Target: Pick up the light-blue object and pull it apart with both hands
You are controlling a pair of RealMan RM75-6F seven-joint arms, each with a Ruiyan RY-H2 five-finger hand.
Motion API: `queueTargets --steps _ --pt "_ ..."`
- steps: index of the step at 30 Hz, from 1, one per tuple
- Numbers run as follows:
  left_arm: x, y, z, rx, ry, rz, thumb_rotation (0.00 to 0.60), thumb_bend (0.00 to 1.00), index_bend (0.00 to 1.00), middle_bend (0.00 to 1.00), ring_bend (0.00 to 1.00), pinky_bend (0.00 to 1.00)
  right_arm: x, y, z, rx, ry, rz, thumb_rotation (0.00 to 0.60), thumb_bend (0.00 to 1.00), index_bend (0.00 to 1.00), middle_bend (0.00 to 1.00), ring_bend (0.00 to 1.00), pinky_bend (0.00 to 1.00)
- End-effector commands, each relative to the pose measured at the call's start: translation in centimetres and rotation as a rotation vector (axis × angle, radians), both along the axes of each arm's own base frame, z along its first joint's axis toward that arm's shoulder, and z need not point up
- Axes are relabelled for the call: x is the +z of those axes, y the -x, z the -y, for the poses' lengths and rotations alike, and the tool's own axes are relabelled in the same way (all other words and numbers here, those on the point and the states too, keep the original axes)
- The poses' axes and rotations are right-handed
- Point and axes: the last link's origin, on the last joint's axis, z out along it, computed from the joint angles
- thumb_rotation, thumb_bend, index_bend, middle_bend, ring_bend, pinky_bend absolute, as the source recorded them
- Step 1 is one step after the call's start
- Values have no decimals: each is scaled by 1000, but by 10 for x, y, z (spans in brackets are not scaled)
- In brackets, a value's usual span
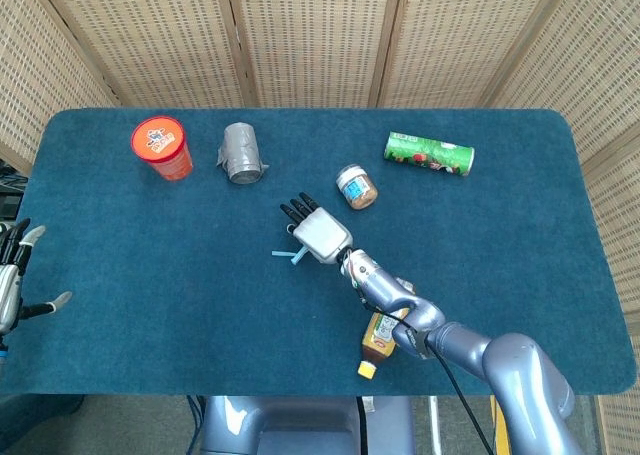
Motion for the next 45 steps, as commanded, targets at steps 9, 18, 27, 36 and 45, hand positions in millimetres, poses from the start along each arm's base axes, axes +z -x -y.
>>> queueTargets --steps 9,18,27,36,45 --pt "1 1 0 2 1 7 600 0 0 0 0 0 -11 2 -1 -7 -11 -19 600 311 396 56 0 0" --pt "1 3 -2 6 5 9 600 0 0 0 0 0 -18 5 0 -19 -12 -27 600 403 424 56 0 0" --pt "1 3 -2 8 6 11 600 0 0 0 0 0 -21 4 -1 -19 -15 -22 600 414 447 57 0 0" --pt "1 4 -3 8 11 14 600 0 0 0 0 0 -24 7 1 -45 -10 -3 600 440 520 67 0 0" --pt "0 2 -3 -1 18 15 600 0 0 0 0 0 -17 8 2 -78 -1 73 600 440 576 91 0 0"
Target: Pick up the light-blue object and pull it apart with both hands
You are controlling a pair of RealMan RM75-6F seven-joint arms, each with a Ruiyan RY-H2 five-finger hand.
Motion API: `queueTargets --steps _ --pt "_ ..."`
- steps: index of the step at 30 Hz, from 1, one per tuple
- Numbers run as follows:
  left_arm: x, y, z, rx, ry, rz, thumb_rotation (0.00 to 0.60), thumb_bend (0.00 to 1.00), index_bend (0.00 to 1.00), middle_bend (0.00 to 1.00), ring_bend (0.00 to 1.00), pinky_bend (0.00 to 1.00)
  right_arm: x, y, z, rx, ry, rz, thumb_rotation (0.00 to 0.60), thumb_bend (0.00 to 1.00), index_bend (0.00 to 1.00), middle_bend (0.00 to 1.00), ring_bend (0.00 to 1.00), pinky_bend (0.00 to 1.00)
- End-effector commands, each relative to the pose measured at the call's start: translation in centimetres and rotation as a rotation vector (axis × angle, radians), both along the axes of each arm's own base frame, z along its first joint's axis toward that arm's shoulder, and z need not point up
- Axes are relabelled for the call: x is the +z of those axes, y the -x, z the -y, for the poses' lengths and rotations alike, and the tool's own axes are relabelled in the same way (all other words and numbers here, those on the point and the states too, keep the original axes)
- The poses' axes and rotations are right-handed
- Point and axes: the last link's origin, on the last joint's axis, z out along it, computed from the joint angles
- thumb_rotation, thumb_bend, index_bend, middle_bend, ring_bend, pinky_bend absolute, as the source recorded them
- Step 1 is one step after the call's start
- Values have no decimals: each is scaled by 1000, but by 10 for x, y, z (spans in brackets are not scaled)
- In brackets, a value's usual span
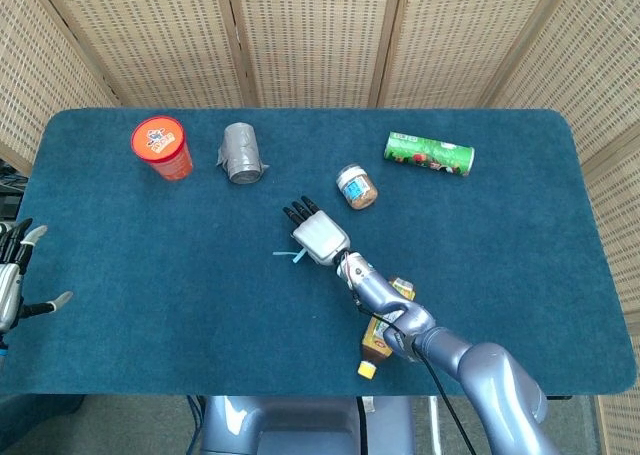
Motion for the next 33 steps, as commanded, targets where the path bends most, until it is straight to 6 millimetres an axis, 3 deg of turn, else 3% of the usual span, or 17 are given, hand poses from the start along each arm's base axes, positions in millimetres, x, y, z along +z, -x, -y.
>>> queueTargets --steps 1,5,12,13,16,18,21,27,33 --pt "0 -1 0 -6 0 2 600 0 0 0 0 0 4 0 1 -16 3 40 600 440 584 94 0 0" --pt "0 -6 -3 -32 8 -3 600 0 0 0 0 0 12 -1 2 -45 -1 103 600 440 593 100 0 0" --pt "-6 -44 -33 -228 67 -128 600 0 0 15 3 0 38 0 1 -90 8 194 600 440 595 101 0 0" --pt "-8 -53 -41 -274 65 -141 600 0 0 56 27 0 42 -1 1 -92 15 198 600 440 595 101 0 0" --pt "-18 -76 -63 -379 79 -150 600 0 0 360 273 68 52 -1 0 -91 35 205 600 447 595 101 0 0" --pt "-24 -83 -73 -398 122 -156 600 0 0 512 458 165 57 -1 -2 -94 41 205 600 453 595 101 0 0" --pt "-31 -94 -83 -412 188 -176 600 0 0 625 601 344 62 -1 -4 -100 51 207 600 453 595 101 0 0" --pt "-55 -135 -105 -494 260 -210 600 0 32 744 756 765 68 -3 -11 -117 66 209 600 464 595 101 0 0" --pt "-72 -156 -120 -509 299 -191 600 0 148 901 923 985 68 -7 -18 -119 67 195 600 472 595 101 0 0"
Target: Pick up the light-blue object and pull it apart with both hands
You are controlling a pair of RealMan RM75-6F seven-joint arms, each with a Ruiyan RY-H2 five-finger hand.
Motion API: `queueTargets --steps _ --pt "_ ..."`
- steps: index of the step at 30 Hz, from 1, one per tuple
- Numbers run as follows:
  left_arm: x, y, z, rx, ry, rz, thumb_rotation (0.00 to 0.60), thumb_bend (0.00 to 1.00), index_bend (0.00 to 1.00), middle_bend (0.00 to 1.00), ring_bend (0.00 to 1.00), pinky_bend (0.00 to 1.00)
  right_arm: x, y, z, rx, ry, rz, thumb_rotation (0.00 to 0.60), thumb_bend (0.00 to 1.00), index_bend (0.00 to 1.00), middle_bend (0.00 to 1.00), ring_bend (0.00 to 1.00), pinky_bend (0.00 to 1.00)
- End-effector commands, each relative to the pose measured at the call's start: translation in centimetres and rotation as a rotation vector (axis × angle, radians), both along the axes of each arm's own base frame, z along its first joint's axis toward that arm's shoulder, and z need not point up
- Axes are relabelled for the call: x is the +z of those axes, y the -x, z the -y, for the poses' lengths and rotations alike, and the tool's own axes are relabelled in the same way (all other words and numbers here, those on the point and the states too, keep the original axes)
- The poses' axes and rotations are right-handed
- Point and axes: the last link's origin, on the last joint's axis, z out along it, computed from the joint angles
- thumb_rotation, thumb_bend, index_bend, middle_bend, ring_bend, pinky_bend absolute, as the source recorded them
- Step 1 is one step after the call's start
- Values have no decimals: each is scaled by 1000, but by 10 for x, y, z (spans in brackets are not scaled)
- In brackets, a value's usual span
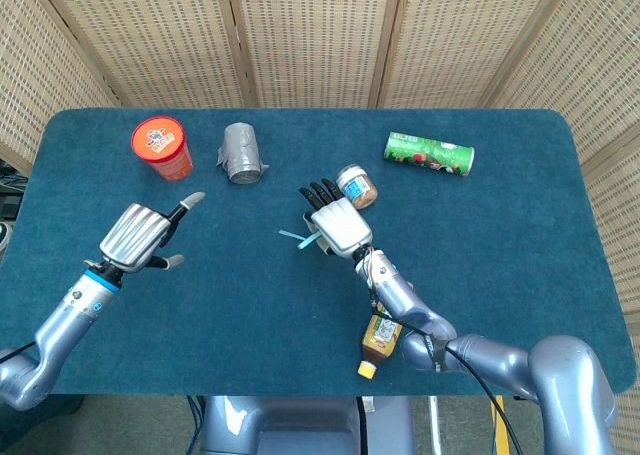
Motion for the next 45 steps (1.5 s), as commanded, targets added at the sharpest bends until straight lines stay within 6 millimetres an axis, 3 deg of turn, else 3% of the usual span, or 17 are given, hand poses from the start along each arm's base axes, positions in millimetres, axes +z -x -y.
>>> queueTargets --steps 1,6,16,25,33,45 --pt "-11 -13 -9 13 46 21 600 0 162 918 939 994 0 -1 -3 -4 1 -3 600 475 595 101 0 0" --pt "-19 -27 -16 24 105 28 600 0 287 983 989 1000 -3 -4 -6 -6 -4 -7 600 483 595 101 0 0" --pt "-46 -43 -20 59 203 142 600 4 307 995 995 1000 -10 -7 -10 -17 -24 -3 600 504 595 104 0 0" --pt "-77 -47 -26 75 261 227 600 154 366 996 995 1000 -12 -12 -14 -23 -39 19 600 503 595 104 0 0" --pt "-87 -62 -34 76 275 252 600 241 418 1000 995 1000 -12 -14 -16 -31 -48 30 600 504 595 107 0 0" --pt "-90 -73 -40 105 292 242 600 255 506 1000 995 1000 -12 -12 -16 -52 -56 44 600 505 595 107 0 0"
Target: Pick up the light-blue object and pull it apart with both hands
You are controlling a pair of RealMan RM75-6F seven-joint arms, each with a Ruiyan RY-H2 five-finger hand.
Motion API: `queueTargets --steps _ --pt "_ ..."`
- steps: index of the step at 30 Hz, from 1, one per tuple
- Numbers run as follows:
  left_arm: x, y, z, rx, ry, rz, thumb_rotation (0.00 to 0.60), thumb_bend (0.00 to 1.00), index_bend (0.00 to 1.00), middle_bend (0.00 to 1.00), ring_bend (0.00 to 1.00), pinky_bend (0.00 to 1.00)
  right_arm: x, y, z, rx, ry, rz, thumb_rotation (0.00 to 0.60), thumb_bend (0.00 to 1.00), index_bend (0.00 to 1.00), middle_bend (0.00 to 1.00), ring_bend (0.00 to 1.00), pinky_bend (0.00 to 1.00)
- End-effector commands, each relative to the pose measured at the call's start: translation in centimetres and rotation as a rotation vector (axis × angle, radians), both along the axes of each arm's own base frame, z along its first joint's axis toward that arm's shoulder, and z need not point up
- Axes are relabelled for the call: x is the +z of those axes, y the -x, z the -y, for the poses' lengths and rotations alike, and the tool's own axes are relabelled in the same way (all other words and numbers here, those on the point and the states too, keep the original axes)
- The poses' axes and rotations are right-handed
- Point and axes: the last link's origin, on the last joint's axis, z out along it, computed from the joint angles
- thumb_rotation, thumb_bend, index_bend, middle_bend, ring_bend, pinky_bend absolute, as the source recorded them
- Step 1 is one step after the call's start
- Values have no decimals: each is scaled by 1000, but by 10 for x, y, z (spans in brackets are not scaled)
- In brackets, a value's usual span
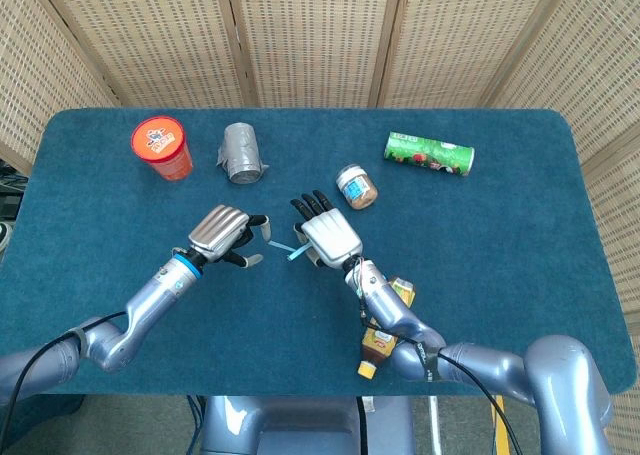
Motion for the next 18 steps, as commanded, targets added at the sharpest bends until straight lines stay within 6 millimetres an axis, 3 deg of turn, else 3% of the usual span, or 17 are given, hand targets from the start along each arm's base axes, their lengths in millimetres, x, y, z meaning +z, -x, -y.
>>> queueTargets --steps 1,18 --pt "-1 -2 -2 6 -5 -9 600 258 507 1000 995 1000 -1 0 0 -5 -2 3 600 505 595 107 0 0" --pt "-16 -4 -10 75 -7 9 600 307 514 1000 995 1000 -2 3 -1 -9 -9 6 600 507 595 107 0 0"
